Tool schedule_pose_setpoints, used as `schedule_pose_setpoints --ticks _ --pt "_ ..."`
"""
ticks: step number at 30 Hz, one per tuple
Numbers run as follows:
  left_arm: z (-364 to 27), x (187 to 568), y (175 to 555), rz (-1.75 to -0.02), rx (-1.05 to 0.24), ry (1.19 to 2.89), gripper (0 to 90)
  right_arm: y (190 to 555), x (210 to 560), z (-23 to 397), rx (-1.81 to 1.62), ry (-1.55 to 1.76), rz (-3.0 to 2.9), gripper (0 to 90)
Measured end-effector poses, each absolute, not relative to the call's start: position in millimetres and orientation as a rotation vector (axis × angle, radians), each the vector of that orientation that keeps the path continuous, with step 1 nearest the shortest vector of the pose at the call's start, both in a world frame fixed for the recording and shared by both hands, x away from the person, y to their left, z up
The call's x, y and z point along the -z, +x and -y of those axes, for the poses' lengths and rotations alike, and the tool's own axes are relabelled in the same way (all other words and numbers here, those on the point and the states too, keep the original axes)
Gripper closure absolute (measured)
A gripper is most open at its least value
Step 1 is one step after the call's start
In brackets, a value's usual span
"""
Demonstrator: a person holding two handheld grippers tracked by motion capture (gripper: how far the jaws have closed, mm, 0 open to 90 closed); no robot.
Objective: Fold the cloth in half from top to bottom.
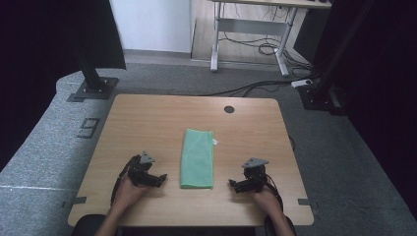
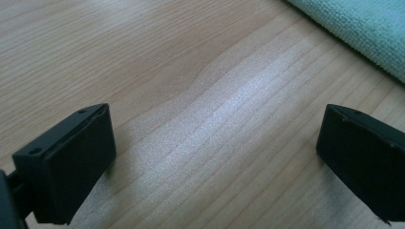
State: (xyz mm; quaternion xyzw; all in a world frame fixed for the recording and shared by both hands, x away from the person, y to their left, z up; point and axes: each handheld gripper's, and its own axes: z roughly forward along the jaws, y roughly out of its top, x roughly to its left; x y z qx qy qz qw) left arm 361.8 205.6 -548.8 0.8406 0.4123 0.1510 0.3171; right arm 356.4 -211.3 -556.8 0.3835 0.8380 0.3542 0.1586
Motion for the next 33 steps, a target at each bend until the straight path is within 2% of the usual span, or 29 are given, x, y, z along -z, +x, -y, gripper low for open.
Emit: schedule_pose_setpoints --ticks 21,29,33 --pt "-187.7 533.2 380.0 -1.069 -0.413 2.153 0.0 355.8 551.5 201.3 -1.042 1.085 -2.422 0.5" --pt "-169.1 522.8 404.3 -1.053 -0.404 2.104 0.1 355.5 553.7 198.3 -1.033 1.094 -2.431 1.2" --pt "-155.5 521.5 420.2 -1.047 -0.443 2.120 0.1 355.5 553.9 198.5 -1.031 1.095 -2.428 1.4"
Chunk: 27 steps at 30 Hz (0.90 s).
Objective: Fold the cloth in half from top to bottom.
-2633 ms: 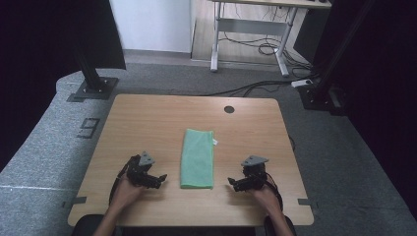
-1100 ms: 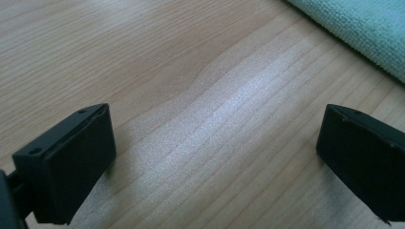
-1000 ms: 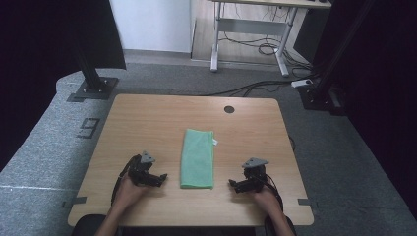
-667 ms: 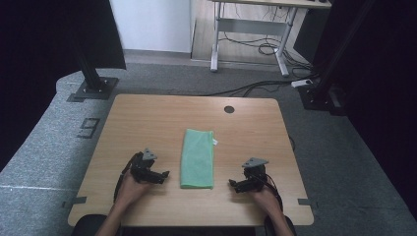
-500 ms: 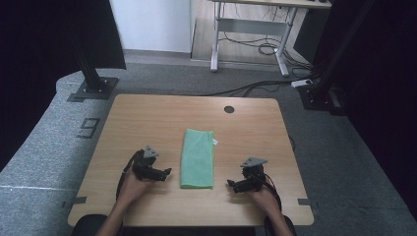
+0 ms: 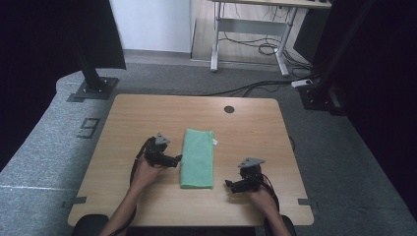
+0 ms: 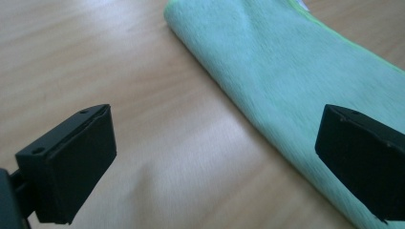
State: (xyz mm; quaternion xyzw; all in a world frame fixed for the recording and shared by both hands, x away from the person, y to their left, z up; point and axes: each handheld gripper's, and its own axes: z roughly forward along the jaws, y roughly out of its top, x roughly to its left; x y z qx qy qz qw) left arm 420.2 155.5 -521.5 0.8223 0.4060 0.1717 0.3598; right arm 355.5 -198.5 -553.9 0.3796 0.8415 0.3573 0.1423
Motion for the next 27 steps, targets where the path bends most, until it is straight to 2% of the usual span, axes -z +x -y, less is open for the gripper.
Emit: schedule_pose_setpoints --ticks 9,17,27 --pt "-136.0 537.4 441.4 -1.069 -0.444 2.181 0.9 355.3 553.8 197.7 -1.020 1.089 -2.431 1.5" --pt "-137.7 548.9 444.2 -1.118 -0.414 2.186 0.0 354.3 550.4 192.3 -1.045 1.085 -2.436 2.2" --pt "-137.7 549.0 444.1 -1.124 -0.411 2.185 0.0 363.0 536.5 159.4 -1.088 0.998 -2.465 1.3"
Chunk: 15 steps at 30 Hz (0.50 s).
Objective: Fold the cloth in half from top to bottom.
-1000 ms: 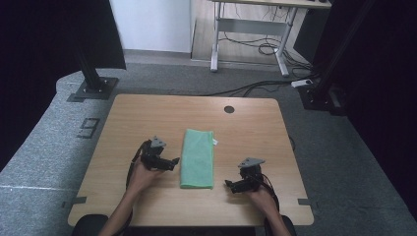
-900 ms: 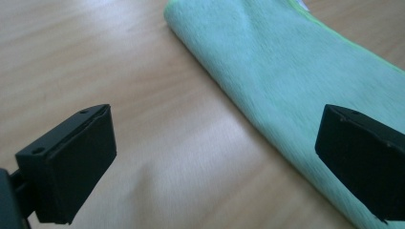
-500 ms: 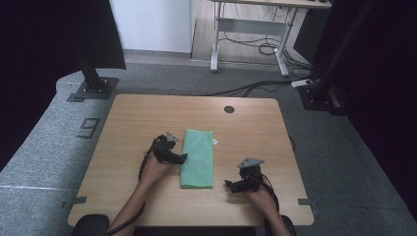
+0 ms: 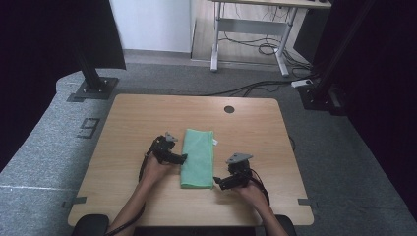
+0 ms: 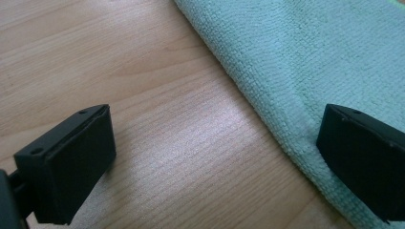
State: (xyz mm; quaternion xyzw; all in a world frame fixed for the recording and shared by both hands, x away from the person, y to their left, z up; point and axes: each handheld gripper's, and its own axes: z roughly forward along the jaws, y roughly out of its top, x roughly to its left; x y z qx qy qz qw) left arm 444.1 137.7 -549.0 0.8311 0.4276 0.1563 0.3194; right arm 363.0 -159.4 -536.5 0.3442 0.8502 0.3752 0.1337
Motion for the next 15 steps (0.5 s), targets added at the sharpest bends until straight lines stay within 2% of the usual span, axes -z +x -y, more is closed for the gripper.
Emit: schedule_pose_setpoints --ticks 5,15 --pt "-137.7 549.1 443.6 -1.124 -0.411 2.185 0.0 373.6 537.2 140.2 -1.072 0.971 -2.489 0.3" --pt "-136.0 548.8 438.4 -1.126 -0.440 2.172 2.3 376.0 552.1 137.4 -1.025 0.990 -2.501 0.3"
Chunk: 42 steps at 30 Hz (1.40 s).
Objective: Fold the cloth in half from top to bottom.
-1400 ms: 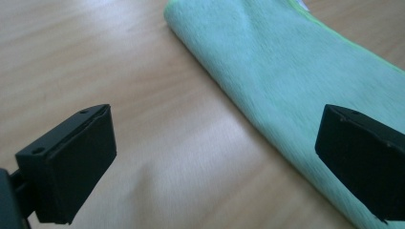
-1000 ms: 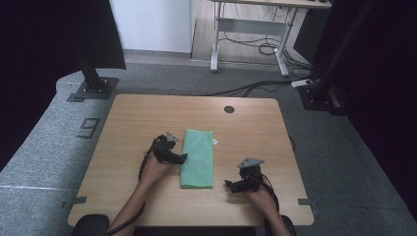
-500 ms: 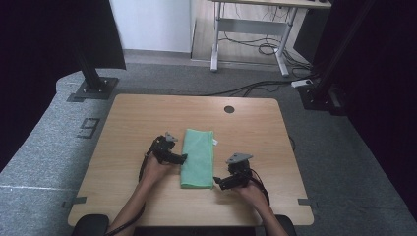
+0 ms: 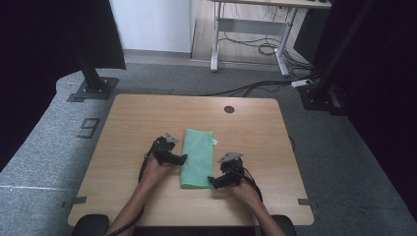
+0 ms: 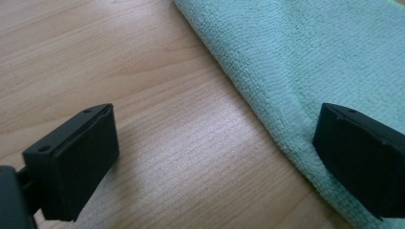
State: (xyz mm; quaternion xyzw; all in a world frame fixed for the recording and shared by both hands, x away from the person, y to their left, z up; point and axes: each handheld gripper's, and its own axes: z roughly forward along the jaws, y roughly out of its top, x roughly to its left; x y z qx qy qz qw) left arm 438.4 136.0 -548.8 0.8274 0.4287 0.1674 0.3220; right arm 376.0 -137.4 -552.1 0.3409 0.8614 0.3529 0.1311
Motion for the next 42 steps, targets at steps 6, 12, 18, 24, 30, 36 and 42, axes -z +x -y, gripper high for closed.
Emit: schedule_pose_setpoints --ticks 6,12,18,24,30,36,42 --pt "-138.3 548.8 432.4 -1.125 -0.422 2.176 2.4 368.8 551.7 135.7 -1.017 0.964 -2.496 1.3" --pt "-141.8 548.9 420.9 -1.104 -0.405 2.186 2.3 358.2 552.0 135.4 -1.020 0.972 -2.511 1.4" --pt "-143.3 549.0 406.0 -1.084 -0.399 2.194 2.2 342.7 552.4 134.8 -1.034 0.948 -2.524 2.3" --pt "-144.9 548.8 388.7 -1.067 -0.390 2.205 2.2 326.6 552.2 134.7 -1.040 0.927 -2.543 2.4" --pt "-145.0 548.9 386.1 -1.070 -0.390 2.203 2.1 323.6 551.4 134.3 -1.029 0.933 -2.553 2.1" --pt "-144.9 548.9 386.0 -1.071 -0.390 2.203 2.1 336.5 545.9 137.6 -1.057 0.990 -2.576 1.8" --pt "-144.9 549.0 386.0 -1.073 -0.390 2.200 2.1 363.1 536.2 142.3 -1.118 1.062 -2.547 2.5"
